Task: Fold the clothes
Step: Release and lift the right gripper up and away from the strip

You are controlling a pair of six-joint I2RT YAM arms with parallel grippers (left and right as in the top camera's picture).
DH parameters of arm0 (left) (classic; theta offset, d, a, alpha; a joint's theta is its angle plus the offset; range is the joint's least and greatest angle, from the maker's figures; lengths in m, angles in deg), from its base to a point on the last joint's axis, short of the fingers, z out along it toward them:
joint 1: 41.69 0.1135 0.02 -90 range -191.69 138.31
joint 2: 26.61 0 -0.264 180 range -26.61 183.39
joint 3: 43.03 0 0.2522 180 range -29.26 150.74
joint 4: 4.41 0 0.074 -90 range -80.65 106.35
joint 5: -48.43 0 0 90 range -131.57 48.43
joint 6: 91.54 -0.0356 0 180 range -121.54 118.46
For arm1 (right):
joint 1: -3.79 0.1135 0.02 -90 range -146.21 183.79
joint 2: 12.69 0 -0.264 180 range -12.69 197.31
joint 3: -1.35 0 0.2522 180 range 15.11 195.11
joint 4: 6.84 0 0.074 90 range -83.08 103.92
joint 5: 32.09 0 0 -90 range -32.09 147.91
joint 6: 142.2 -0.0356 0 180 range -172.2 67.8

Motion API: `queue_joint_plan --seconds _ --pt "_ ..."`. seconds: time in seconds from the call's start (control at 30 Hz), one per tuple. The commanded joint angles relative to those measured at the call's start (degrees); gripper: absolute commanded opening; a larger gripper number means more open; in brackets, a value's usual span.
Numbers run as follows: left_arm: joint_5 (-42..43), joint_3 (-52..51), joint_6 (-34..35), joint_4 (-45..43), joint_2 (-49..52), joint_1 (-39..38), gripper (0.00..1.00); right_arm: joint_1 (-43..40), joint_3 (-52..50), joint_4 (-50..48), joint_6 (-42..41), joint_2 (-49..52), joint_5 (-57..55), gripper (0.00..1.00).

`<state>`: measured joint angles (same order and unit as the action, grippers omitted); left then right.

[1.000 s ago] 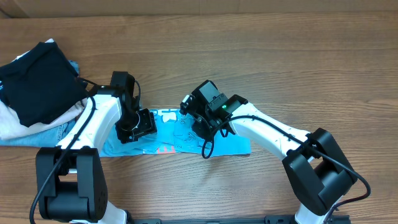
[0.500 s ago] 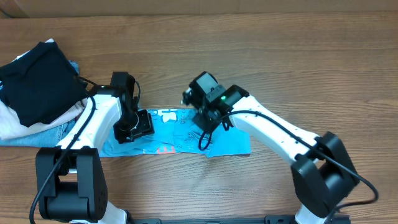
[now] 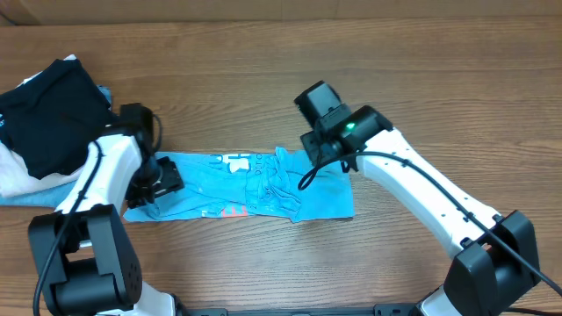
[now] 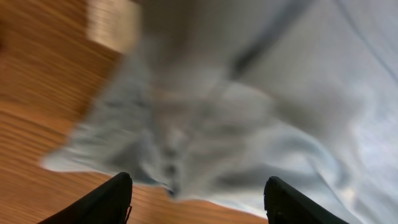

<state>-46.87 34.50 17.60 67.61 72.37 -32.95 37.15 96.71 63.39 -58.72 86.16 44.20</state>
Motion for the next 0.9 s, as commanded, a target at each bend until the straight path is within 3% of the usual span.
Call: queue_joint_plan --seconds 0.0,0.23,0.7,0.77,0.87 --pt "-3.69 0.98 0.31 -1.6 -1.27 1.68 0.73 -1.4 0.96 -0.09 -2.93 -0.92 2.29 0.63" --pt "-5.55 0.94 -2.95 -8.94 0.5 2.23 0.74 -1.66 0.96 0.7 -2.95 -0.92 2.89 0.63" --pt "-5.53 0.94 -3.96 -10.78 10.36 2.23 0.73 -1.66 0.96 1.09 -2.95 -0.92 3.32 0.63" --pt "-5.25 0.94 -3.96 -10.8 10.95 2.23 0.7 -1.66 0.96 1.14 -2.95 -0.92 3.32 0.63" --pt "-3.21 0.94 -4.2 -10.91 11.17 2.21 0.49 -1.66 0.96 1.14 -2.95 -0.92 3.32 0.62"
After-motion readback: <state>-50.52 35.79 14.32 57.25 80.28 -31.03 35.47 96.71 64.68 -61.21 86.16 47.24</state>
